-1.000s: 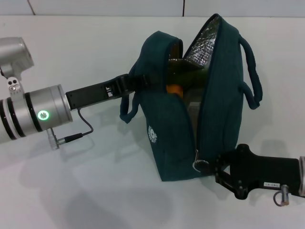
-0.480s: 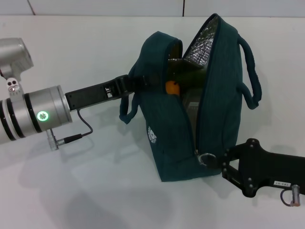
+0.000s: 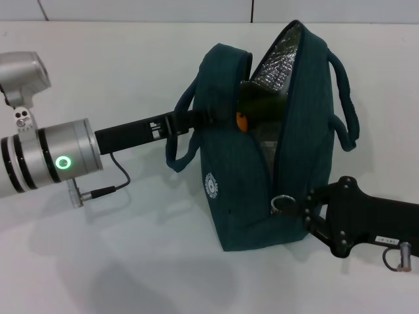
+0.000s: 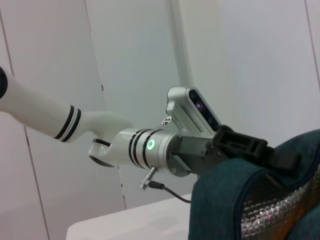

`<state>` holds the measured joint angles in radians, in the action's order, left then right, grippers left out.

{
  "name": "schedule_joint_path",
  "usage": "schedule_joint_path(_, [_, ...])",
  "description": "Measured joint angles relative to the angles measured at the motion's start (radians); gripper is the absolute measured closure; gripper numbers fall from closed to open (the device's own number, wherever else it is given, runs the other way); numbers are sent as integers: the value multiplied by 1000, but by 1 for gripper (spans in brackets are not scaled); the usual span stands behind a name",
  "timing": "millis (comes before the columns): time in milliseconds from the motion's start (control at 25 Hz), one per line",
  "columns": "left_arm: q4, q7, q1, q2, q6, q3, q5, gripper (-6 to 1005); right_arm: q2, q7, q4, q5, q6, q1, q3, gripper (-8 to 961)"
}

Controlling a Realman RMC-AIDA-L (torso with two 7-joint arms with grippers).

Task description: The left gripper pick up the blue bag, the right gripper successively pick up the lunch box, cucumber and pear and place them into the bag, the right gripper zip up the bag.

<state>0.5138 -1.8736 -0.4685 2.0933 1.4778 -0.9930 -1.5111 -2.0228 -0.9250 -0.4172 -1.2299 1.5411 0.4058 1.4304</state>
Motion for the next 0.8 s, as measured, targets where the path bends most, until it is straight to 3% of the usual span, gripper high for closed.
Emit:
schedule_joint_path(160, [0,50,4,-1,-3,6,5,871,-1,0,-5,3,-3,10,2,945])
schedule_joint_path(400, [1,140,25,-5,-3,7,75,595,-2,4,-9,14,0,19,1,944])
schedule_joint_path(800, [10,287,117,-13,58,35,240,200,1,20,-101,70,6,23,1,945])
